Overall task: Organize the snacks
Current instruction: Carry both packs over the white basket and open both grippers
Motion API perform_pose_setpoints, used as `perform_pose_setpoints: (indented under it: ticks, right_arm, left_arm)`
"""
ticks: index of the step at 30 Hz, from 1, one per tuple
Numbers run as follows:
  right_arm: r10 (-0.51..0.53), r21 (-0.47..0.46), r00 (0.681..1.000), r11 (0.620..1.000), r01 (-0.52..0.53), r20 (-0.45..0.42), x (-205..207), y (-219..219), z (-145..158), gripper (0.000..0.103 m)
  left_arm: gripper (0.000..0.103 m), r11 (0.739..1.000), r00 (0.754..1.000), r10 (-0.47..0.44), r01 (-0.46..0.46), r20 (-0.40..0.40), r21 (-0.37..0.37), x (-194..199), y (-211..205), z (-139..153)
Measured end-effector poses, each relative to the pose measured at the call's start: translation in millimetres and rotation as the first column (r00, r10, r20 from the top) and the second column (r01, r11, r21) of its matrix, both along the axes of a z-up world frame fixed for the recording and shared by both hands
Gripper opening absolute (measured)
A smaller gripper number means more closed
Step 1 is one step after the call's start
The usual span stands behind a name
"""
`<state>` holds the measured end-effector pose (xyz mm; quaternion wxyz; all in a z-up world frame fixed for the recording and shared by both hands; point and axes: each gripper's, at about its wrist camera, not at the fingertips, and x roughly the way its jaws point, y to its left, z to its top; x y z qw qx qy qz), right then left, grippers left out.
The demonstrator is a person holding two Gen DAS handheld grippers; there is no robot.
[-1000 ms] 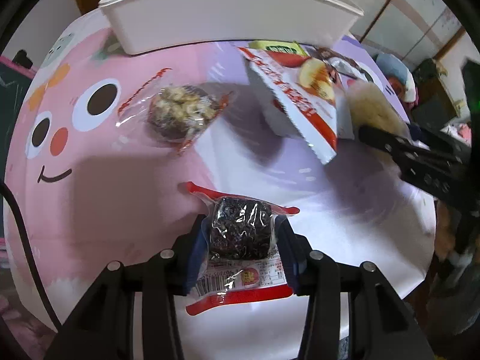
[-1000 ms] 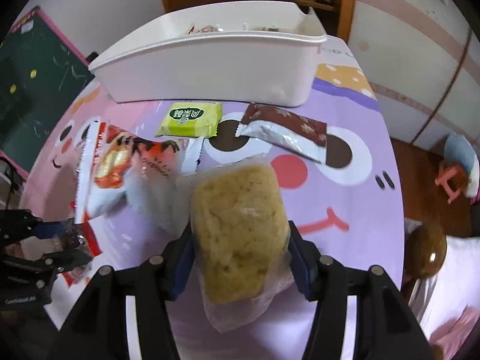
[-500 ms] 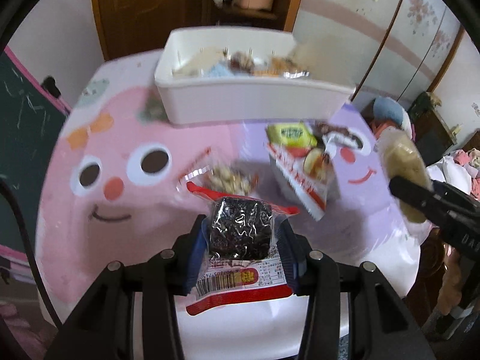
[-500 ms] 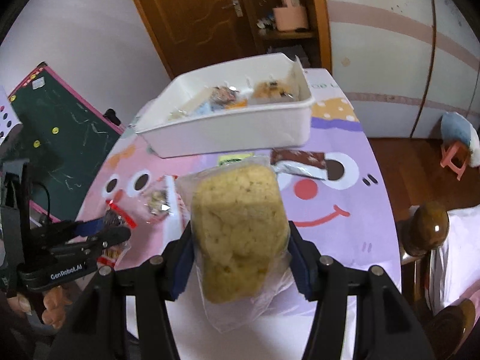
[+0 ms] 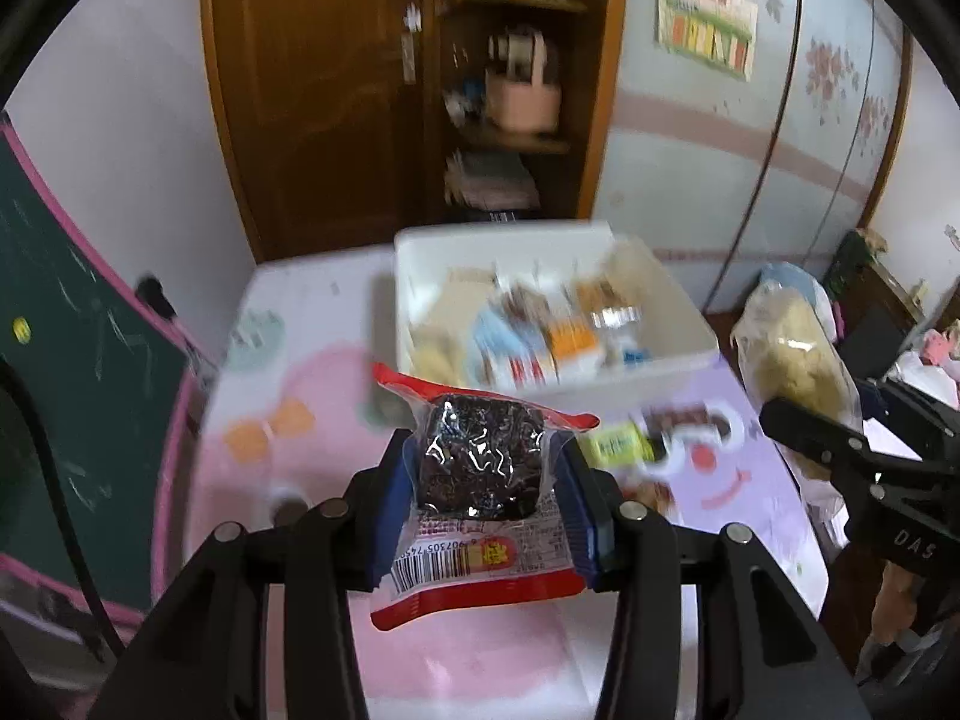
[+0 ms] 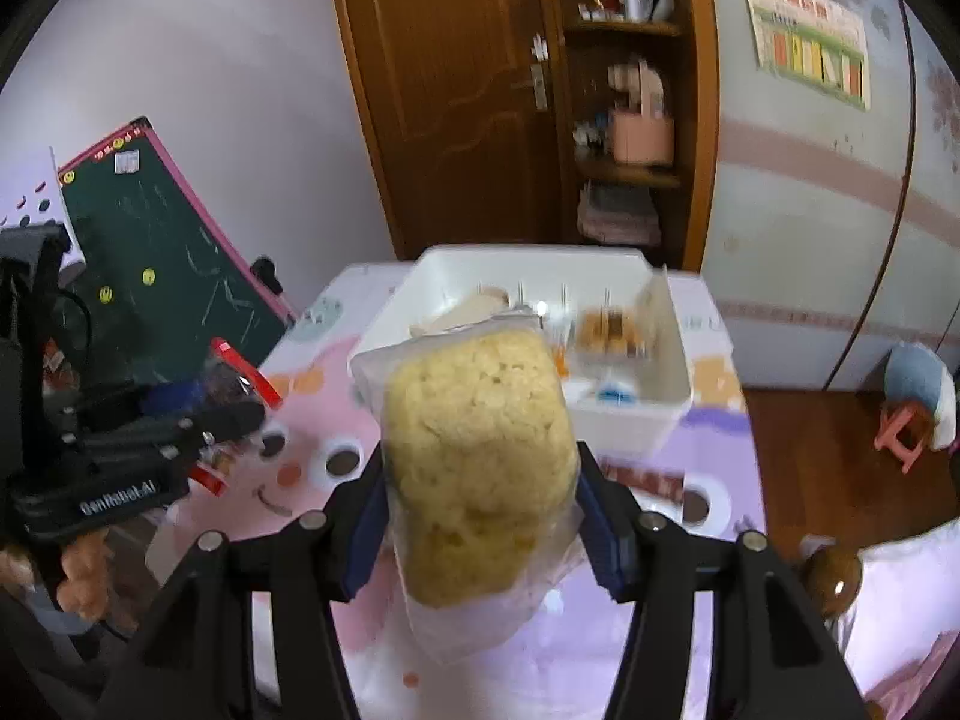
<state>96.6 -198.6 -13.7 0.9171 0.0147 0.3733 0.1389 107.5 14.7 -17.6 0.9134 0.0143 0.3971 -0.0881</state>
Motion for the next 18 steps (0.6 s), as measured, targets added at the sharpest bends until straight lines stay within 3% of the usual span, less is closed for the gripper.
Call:
perform_pose_setpoints:
  ticks: [9,18]
  right_arm:
    - [-0.078,0.004,0.991,0.997,0.078,0.113,58.6,-1.9,61.1,0.056]
    - [-0.148,0.039,0.977,0.989,0.144,0.156,130.2,-5.7,84.4,0.056]
  left_arm:
    - [0.045,1.0,0.993,0.006,-0.005,0.118,-0.009,55.2,7.8,77.3]
    - [0.045,1.0,0.988,-0.006,0.007,0.151,-0.006,129.5,-24.0,96.6]
